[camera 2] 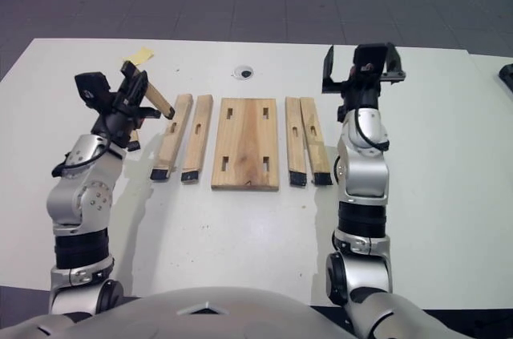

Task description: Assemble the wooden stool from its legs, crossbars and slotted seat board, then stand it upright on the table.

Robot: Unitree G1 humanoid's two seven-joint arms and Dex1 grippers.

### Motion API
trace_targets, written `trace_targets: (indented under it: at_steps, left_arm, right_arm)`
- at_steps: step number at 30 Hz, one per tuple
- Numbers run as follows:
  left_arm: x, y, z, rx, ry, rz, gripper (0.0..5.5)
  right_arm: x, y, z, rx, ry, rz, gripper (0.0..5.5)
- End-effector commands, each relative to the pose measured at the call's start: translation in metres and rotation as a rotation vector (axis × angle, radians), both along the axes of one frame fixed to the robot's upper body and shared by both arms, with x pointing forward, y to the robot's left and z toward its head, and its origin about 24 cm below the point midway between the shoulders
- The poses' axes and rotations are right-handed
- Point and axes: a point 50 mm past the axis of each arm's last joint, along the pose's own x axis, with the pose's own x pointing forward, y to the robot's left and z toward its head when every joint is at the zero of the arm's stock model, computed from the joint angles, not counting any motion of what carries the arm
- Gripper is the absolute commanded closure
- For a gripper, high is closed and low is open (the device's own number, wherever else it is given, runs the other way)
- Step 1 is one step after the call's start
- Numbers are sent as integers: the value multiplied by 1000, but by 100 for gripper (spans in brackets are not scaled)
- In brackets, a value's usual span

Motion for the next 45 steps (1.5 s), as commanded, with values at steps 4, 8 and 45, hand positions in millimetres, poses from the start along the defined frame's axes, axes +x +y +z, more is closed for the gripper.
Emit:
trace_targets:
  at_steps: [4,8,45]
  left_arm:
    - [2,3,-16,45,3,70,508]
    - [4,6,-15,50,-13,88,508]
    - [5,-4,-27,31,-8,67,508]
  right_arm:
    - [2,8,7,24,-30,3,10]
    - [1,8,4,19,-19,7,10]
    - [4,13,0,17,1,40,10]
